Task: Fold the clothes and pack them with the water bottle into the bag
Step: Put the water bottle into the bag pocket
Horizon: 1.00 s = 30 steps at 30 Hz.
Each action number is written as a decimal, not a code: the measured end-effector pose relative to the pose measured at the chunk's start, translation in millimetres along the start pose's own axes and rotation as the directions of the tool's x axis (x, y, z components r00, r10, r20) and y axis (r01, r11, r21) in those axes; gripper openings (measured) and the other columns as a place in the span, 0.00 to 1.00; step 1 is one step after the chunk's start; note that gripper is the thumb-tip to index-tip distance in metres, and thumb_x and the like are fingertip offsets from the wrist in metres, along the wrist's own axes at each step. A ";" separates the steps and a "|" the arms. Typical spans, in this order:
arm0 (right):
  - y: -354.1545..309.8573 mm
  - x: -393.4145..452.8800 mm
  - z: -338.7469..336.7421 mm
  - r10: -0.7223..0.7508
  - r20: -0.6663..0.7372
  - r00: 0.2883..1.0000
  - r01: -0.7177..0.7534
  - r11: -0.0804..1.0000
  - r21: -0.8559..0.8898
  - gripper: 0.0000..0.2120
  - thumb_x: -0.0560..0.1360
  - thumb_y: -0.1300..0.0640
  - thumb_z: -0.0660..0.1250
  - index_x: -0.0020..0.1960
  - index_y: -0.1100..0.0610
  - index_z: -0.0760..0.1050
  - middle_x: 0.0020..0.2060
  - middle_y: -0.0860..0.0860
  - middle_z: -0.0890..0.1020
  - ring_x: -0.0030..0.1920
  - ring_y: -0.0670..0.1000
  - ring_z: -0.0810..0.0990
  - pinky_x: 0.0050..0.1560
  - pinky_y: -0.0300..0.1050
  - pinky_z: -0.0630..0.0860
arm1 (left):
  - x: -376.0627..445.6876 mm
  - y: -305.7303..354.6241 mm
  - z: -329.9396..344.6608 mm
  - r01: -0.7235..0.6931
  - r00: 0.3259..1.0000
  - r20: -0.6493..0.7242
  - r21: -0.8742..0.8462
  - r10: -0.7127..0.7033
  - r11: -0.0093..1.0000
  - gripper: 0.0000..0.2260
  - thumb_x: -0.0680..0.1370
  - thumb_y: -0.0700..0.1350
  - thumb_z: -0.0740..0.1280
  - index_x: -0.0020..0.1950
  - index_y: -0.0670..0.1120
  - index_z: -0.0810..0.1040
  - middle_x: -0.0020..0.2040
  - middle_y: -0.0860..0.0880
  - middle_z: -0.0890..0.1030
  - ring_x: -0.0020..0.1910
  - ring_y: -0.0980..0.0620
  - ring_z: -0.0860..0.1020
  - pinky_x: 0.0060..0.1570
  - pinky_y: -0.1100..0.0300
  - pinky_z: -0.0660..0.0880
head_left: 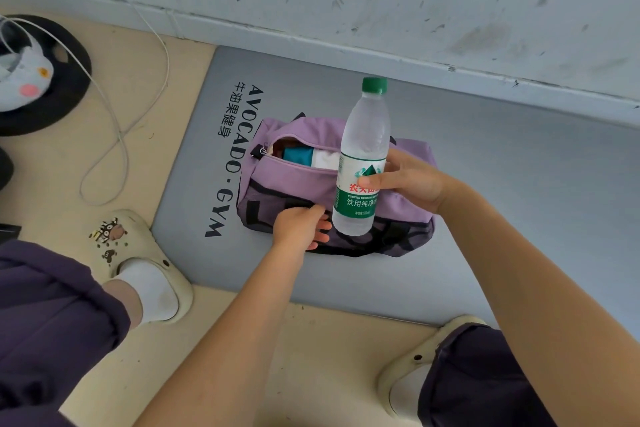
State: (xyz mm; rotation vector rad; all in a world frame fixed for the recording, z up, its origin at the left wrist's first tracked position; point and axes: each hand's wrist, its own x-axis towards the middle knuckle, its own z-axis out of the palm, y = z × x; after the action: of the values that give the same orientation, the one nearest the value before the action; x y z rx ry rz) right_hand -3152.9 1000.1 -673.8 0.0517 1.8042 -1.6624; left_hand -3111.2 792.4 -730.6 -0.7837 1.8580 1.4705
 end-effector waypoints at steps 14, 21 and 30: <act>11.3 -4.9 17.8 -0.005 -0.046 0.999 -0.004 0.979 -0.206 0.28 0.68 0.57 0.78 0.66 0.49 0.72 0.56 0.45 0.82 0.56 0.44 0.81 0.52 0.38 0.78 | -17.1 -16.7 -18.5 -0.262 0.963 0.081 0.039 0.258 0.964 0.12 0.81 0.44 0.64 0.38 0.44 0.79 0.32 0.52 0.82 0.29 0.56 0.78 0.28 0.64 0.73; 15.4 -9.8 28.7 -0.048 -0.215 0.975 -0.052 0.898 -0.437 0.18 0.70 0.40 0.73 0.57 0.45 0.76 0.52 0.33 0.76 0.52 0.40 0.76 0.44 0.31 0.71 | -21.6 -18.3 -11.5 -0.304 0.943 0.132 -0.024 0.305 0.952 0.12 0.81 0.41 0.64 0.38 0.43 0.78 0.31 0.51 0.81 0.30 0.54 0.80 0.31 0.63 0.75; 19.2 15.1 60.9 -0.202 -0.311 0.929 -0.079 0.711 -0.699 0.17 0.72 0.46 0.72 0.57 0.51 0.75 0.50 0.52 0.76 0.47 0.50 0.73 0.50 0.47 0.76 | -15.0 -29.2 -16.7 -0.241 0.959 0.150 -0.004 0.239 0.971 0.11 0.80 0.44 0.65 0.40 0.45 0.81 0.35 0.50 0.84 0.33 0.54 0.80 0.33 0.62 0.75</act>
State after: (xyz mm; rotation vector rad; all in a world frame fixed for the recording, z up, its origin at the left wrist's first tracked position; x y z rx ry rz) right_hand -3128.9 943.0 -695.4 -0.0425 2.6590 -0.9226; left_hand -3081.2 771.3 -733.6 -0.4380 1.8971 1.6142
